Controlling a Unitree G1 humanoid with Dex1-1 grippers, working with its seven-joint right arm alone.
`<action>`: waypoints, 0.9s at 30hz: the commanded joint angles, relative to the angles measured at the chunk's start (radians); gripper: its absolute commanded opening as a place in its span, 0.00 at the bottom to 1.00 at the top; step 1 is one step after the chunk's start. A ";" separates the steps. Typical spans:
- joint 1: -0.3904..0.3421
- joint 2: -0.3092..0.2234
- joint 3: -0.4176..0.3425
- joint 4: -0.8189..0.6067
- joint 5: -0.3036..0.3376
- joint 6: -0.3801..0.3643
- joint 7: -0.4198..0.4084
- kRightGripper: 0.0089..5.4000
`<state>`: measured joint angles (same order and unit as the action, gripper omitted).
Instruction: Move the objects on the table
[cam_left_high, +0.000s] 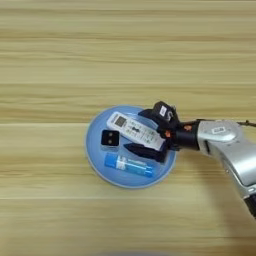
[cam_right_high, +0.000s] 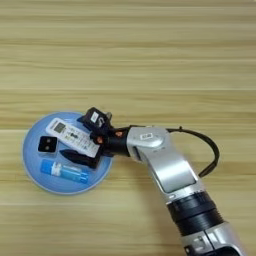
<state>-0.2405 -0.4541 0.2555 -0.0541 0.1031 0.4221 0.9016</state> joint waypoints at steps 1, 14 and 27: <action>-0.066 -0.005 -0.005 -0.004 -0.019 -0.054 -0.020 1.00; -0.094 0.008 0.017 0.090 -0.080 -0.069 -0.025 0.84; -0.119 0.023 0.019 0.168 -0.097 -0.073 -0.025 0.55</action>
<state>-0.2991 -0.4167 0.2937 0.1218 0.0184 0.3736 0.9034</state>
